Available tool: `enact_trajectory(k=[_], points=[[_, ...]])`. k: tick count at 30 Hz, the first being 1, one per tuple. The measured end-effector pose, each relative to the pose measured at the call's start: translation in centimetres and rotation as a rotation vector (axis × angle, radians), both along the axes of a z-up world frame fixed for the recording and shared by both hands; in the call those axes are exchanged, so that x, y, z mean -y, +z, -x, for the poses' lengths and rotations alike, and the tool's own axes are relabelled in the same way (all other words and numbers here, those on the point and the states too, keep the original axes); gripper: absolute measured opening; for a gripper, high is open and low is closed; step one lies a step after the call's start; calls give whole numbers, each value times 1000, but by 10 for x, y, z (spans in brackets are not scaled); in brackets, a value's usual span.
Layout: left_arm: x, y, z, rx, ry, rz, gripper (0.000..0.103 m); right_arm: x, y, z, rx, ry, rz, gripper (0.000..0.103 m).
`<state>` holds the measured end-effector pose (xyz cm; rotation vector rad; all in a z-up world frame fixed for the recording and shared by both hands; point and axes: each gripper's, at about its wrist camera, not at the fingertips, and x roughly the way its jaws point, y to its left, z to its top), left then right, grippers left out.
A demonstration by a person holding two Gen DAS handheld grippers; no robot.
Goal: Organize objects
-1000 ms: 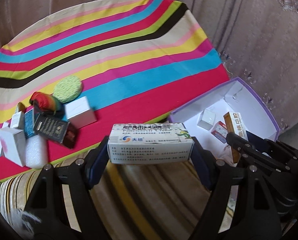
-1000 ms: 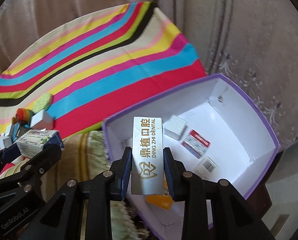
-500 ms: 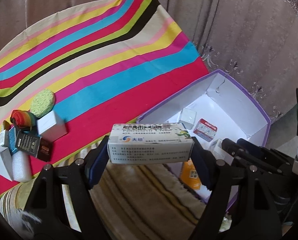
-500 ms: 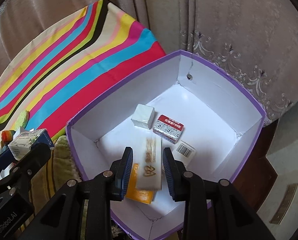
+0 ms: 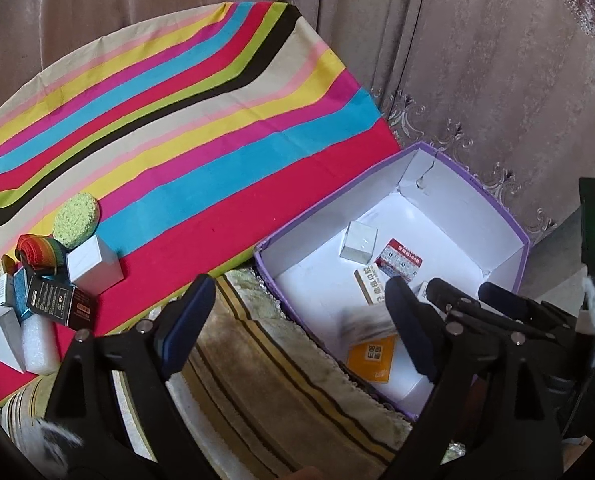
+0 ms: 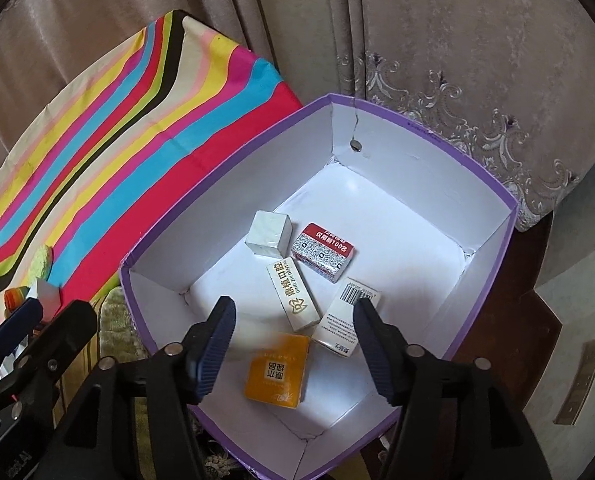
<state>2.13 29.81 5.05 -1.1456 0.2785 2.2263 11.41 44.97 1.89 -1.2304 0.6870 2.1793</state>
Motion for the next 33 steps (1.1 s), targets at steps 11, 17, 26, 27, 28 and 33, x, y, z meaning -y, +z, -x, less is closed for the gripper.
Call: enact_trajectory(k=[11,17,26,27,28,33], points=[[26,5,8,-7,113,6,96,15,11,10,14,75,-106,78],[48,2,15,14,165,14,96,33,21,19,29,138,-201,84],[86,-1,21,25,255,16,96,60,30,39,22,234,-236,84],[92,-1,21,31,262,1,96,64,31,40,17,249,-240,84],[97,-1,21,37,268,-10,96,67,33,42,12,263,-248,84],[129,1,23,34,323,-50,96,86,36,51,-12,332,-211,84]])
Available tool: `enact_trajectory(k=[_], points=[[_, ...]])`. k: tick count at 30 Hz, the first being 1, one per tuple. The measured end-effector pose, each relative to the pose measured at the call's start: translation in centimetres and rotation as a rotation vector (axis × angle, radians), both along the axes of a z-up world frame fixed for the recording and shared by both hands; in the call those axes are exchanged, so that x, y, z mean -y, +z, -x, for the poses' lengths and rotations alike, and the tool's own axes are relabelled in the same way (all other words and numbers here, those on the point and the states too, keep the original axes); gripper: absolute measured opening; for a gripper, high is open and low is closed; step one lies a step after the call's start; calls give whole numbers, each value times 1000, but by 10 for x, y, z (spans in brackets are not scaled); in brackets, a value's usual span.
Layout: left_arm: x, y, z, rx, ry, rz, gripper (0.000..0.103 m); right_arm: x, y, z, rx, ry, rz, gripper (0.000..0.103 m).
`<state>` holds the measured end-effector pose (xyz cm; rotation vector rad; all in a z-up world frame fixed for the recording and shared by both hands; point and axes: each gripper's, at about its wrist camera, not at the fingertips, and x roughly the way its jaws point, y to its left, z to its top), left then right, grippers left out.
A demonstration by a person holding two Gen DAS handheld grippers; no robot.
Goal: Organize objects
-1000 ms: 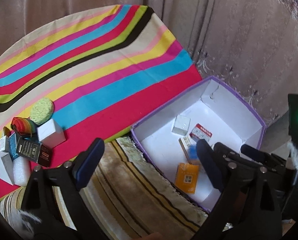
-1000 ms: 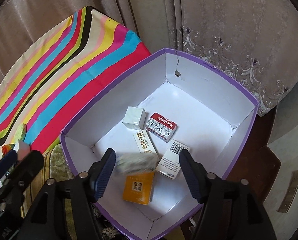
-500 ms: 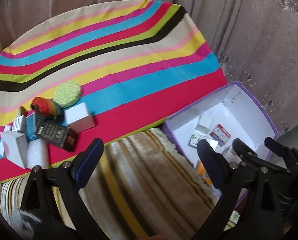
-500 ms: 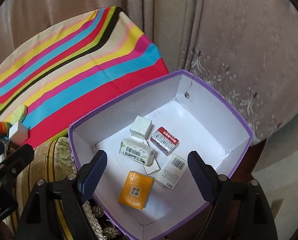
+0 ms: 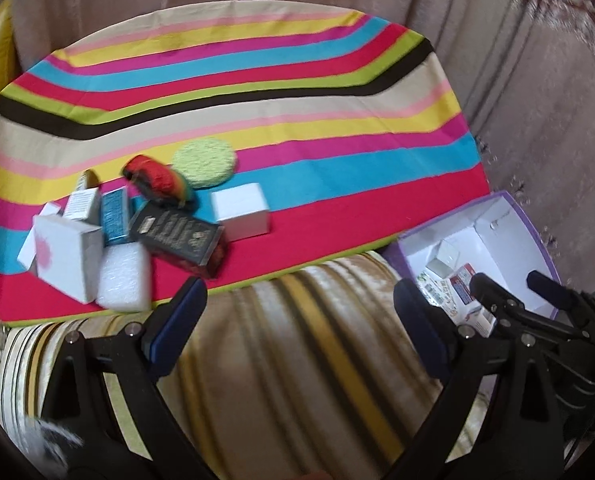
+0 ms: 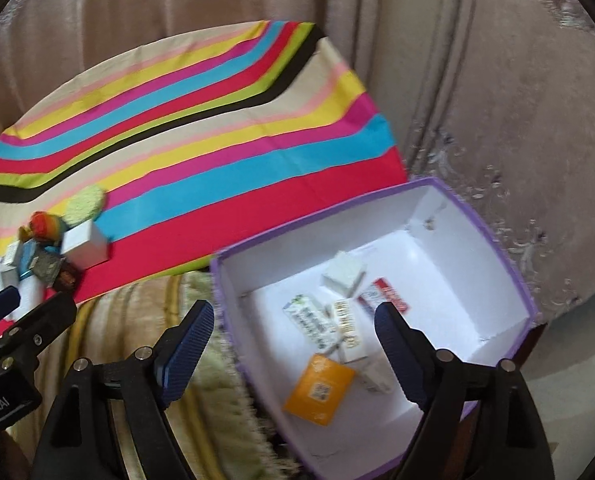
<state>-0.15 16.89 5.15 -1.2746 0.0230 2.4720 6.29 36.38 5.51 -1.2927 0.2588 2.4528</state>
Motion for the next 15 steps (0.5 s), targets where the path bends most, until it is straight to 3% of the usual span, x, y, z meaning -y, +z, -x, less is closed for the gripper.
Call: enact_trajectory(k=[3,15], points=[[20,0,1,9,32,-21,96,12,-1,6,-9,53,35,84],[130,-15,7,82,273,-170,96,70,-5,33,4,256,15,84]])
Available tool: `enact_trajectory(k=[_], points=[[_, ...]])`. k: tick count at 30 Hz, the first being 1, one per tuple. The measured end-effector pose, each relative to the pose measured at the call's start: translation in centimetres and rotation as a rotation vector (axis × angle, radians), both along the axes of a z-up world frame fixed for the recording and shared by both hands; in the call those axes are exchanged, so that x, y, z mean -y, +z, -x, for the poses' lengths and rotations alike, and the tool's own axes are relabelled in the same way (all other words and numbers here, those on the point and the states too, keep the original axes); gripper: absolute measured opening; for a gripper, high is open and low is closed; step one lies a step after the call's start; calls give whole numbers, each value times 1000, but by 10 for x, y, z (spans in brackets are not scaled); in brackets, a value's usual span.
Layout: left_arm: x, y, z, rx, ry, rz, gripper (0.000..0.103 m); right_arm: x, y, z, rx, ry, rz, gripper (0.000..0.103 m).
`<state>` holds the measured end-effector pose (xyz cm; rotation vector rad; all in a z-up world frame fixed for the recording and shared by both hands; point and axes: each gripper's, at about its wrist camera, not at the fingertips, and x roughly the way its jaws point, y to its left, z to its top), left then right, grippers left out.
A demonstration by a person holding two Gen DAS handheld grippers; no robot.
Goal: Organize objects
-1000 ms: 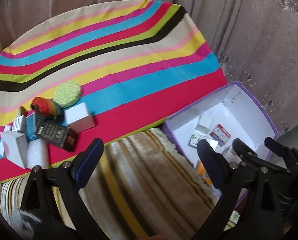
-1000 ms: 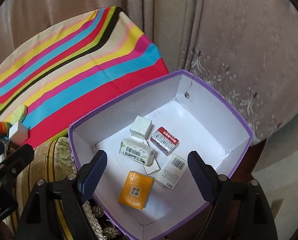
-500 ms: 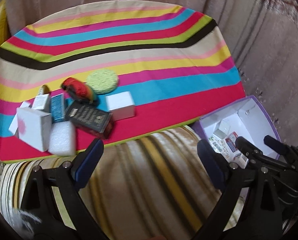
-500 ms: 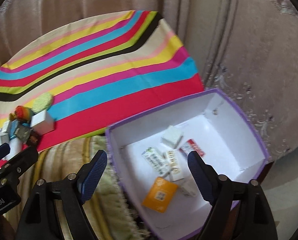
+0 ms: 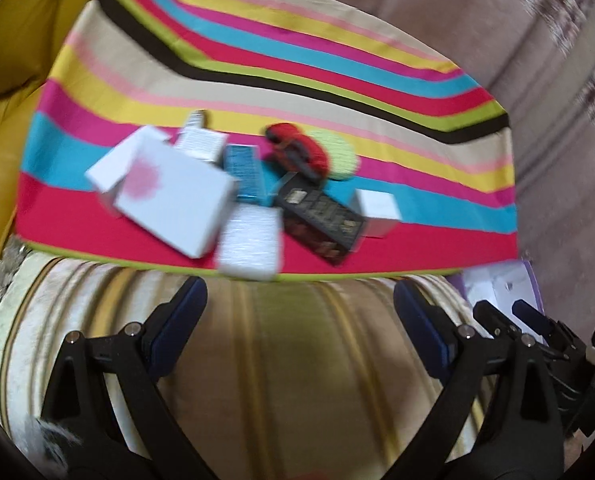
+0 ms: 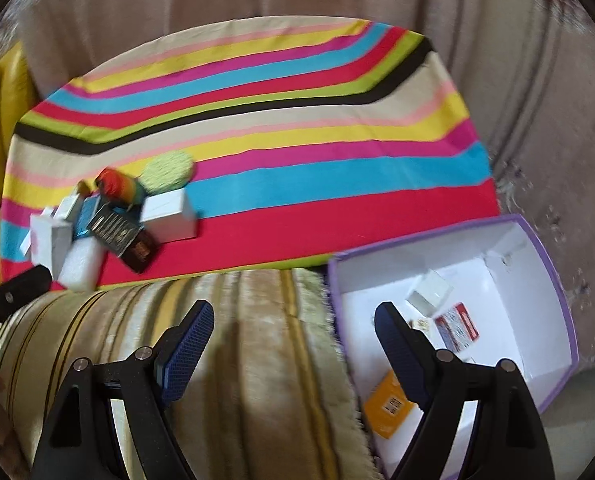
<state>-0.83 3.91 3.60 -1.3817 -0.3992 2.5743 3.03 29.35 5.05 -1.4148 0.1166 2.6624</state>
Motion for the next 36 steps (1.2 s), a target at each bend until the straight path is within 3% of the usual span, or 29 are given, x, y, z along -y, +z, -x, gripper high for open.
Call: enact_trajectory(k=[5,14,23,29,36], points=[[27,-8,0,31,53,-58,96,28,-3,12,2,86,-40,84],[63,-19,12,78,174,-262,96,69,-7,34,20,238,-96,84],[109,-45,45,199,397,-502,96,116,-7,65,-16,375,-209,84],[112,-55,59,262,497,-548,99,144,-7,74,-66,450,-343,83],[102,-67,81,317,533,-528,100,153,-12,88,-74,502,-338,83]])
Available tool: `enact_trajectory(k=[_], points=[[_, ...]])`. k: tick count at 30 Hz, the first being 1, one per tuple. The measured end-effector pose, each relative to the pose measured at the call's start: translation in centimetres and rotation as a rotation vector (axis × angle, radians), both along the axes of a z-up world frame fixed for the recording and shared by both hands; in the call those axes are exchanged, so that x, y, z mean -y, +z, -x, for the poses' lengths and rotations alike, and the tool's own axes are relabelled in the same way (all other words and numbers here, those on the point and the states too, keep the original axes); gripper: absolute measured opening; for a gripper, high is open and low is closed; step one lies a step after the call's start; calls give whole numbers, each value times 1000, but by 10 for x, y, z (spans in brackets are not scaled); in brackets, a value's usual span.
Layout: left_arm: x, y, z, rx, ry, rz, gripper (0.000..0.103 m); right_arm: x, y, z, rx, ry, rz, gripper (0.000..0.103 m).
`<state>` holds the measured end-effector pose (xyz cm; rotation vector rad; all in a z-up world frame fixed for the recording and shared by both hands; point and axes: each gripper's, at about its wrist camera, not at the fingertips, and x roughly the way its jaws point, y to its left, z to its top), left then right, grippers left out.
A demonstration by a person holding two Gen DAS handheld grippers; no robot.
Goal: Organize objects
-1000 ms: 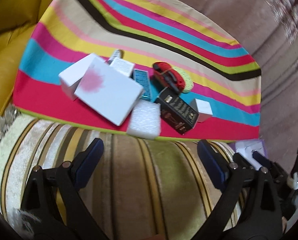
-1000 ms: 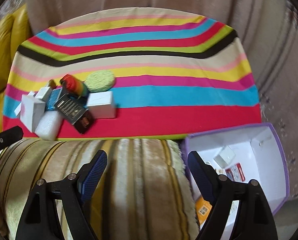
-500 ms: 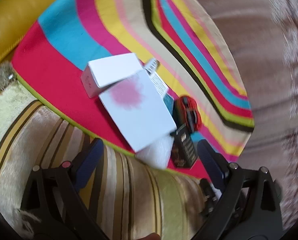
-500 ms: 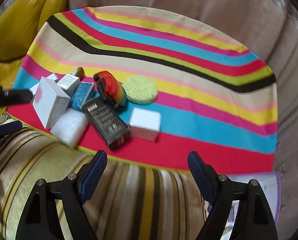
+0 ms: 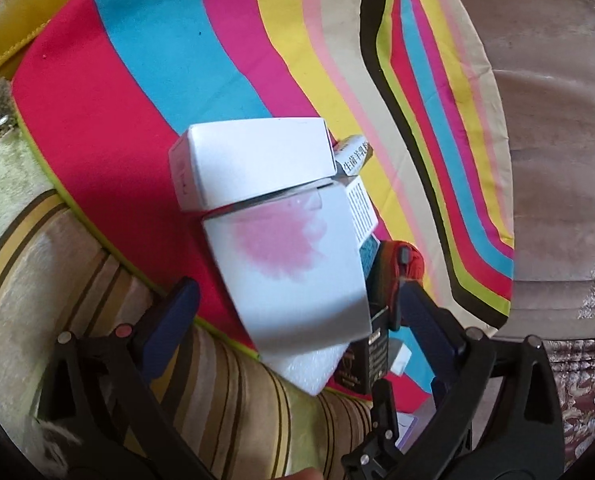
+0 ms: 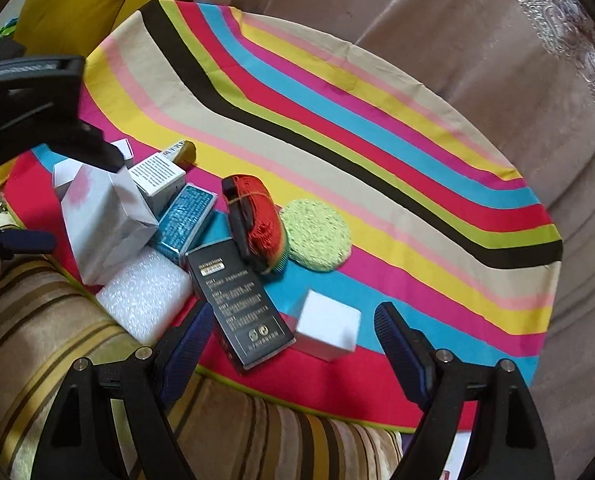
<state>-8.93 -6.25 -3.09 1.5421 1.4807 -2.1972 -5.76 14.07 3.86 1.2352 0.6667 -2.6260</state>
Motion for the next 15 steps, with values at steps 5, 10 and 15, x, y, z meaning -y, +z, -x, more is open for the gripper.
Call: enact_trajectory(k=[5,10,15], points=[[-5,-7,7,-26,-48,19,76,-2,-2,7,37,31,62,83],[-9,-1,0,-103,-84,49,74,1,-8,15,102,88,113,83],[-15,7,-6,-172,-113,107,74,4,-14,22,152,144,124,81]])
